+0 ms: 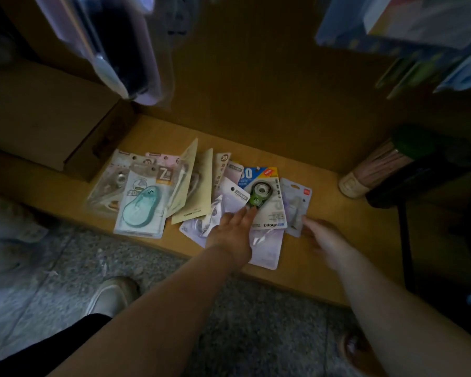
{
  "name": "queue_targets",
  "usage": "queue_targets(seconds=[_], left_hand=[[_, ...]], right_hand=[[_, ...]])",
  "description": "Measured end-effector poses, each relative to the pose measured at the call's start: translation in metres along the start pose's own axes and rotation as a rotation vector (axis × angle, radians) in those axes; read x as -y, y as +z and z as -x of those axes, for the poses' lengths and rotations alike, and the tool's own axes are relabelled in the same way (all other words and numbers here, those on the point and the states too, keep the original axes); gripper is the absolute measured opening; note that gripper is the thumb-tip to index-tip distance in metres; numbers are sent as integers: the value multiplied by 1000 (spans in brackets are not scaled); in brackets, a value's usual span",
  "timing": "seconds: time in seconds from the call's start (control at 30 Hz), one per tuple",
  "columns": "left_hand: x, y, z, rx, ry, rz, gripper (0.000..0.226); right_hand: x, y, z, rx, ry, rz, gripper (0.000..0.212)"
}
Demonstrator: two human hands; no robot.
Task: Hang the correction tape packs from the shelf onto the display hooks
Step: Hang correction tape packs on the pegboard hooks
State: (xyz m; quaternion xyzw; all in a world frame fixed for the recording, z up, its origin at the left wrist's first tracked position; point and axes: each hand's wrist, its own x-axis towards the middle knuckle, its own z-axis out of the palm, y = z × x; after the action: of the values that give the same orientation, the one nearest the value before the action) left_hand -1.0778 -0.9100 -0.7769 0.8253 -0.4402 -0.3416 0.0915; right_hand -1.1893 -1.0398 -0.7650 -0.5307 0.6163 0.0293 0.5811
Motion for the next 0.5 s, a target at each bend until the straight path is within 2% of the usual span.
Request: queue_targets(seconds=[0.17, 0.27, 0.5], left_hand=[[0, 8, -4, 47, 10, -188, 74], [2, 8, -3, 56, 30, -217, 71], [8, 15, 3, 85, 89, -214, 71]], right_hand=[[4, 16, -8, 53, -9, -26, 54], [10, 20, -7, 49, -22, -105, 42], [9, 38, -14, -21, 7, -165, 36]])
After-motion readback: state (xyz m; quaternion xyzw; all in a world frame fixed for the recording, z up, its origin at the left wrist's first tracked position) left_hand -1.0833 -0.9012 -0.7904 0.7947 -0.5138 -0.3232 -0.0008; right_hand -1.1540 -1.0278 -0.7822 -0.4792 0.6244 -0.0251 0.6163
